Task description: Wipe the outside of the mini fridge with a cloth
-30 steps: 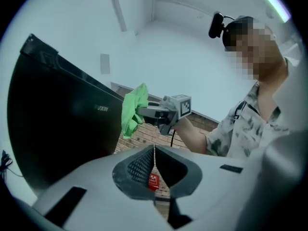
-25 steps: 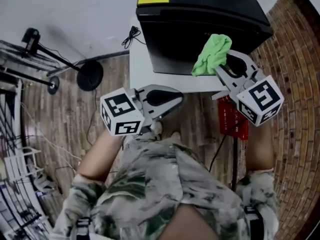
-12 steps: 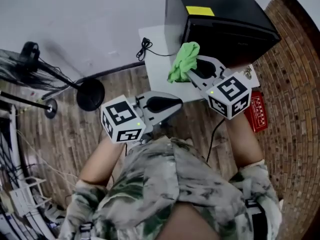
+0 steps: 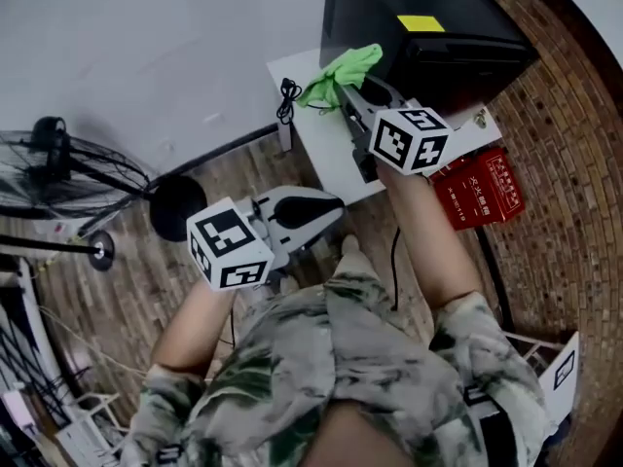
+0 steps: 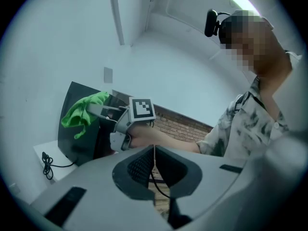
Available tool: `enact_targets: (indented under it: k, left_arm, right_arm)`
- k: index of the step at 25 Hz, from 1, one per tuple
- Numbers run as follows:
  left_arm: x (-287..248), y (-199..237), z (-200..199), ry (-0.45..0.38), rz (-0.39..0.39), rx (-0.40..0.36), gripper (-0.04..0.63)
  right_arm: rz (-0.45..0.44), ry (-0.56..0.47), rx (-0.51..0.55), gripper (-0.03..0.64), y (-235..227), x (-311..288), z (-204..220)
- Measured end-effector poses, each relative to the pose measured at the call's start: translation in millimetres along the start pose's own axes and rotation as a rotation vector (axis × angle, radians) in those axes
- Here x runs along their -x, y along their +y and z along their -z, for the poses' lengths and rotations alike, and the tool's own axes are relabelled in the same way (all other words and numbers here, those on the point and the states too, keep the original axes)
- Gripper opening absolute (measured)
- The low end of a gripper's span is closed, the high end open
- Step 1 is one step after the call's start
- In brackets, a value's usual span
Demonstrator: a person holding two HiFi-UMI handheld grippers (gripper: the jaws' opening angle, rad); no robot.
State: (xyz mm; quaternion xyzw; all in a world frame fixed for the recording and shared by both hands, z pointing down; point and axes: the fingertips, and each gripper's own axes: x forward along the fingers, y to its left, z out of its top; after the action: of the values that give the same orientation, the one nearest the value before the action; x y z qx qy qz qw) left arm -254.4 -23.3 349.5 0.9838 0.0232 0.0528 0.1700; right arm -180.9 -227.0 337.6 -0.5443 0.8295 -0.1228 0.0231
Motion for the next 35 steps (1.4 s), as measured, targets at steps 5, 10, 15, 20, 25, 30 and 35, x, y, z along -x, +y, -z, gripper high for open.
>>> enact_targets:
  k: [5,10,15,20,25,30,35]
  left_arm:
    - [0,7,-7,-0.009,0.027,-0.006,0.026]
    - [-3,14,-12,0.001,0.047,-0.012,0.026]
    - [0,27,-17,-0.010,0.055,-0.004,0.026]
    - [0,27,-16,-0.015,0.069,-0.003,0.026]
    - [5,27,-16,-0.023,0.070,0.003,0.026]
    - [12,27,-11,-0.021,0.063,0.014,0.026]
    - [17,29,-5,-0.013,0.053,0.030,0.026]
  right_arm:
    - [0.101,-0.161,-0.153,0.107,-28,-18,-31]
    - [0.217,-0.255,-0.206,0.107,-56,-23,-53]
    - [0.272,-0.278,-0.256,0.107,-68,-28,-49]
    - [0.284,-0.254,-0.240,0.107,-68,-31,-42]
    - [0.320,-0.246,-0.207,0.107,-74,-27,-45]
    - [0.329,-0.255,-0.255,0.107,-78,-27,-40]
    - [0.365,-0.236,-0.332,0.107,-90,-29,-10]
